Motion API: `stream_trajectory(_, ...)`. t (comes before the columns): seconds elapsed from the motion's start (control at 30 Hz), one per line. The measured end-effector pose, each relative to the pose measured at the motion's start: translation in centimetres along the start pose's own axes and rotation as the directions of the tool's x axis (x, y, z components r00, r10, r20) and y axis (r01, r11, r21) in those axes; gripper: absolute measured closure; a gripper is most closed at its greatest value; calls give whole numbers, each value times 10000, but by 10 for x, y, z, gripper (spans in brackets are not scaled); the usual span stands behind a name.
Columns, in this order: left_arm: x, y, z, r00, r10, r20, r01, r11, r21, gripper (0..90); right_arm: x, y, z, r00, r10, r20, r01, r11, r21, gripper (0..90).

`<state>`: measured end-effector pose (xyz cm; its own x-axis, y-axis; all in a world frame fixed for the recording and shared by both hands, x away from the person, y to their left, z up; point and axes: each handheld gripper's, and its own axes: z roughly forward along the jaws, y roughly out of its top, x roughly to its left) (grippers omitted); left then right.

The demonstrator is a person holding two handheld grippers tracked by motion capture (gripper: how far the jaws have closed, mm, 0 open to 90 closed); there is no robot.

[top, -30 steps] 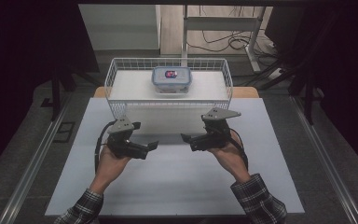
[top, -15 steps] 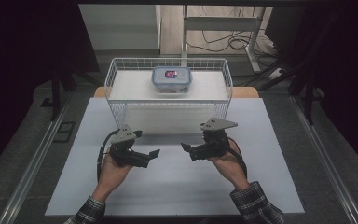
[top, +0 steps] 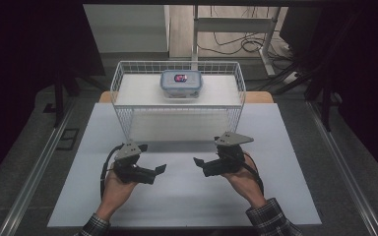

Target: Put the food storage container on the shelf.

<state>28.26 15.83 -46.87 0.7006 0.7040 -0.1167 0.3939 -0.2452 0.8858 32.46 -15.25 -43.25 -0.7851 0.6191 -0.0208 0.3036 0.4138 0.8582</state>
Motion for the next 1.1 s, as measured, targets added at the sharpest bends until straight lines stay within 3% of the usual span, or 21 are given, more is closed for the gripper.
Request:
stream_trajectory(0.4, -5, -11, -8, 9997, 102, -210, -99, 9999, 130, 14, 2, -9, -13, 9999, 108, 36, -108, 9999, -85, 0)
stream_trajectory(0.83, -10, -28, -17, 9996, -47, -261, 50, 9999, 130, 15, 5, -27, -22, 9995, 280, 134, -281, 9996, 41, 0)
stream_trajectory(1.1, -16, -37, -17, 9992, 160, -372, -146, 9992, 377, 14, 8, -38, -24, 9993, 346, 118, -348, 9992, 173, 0)
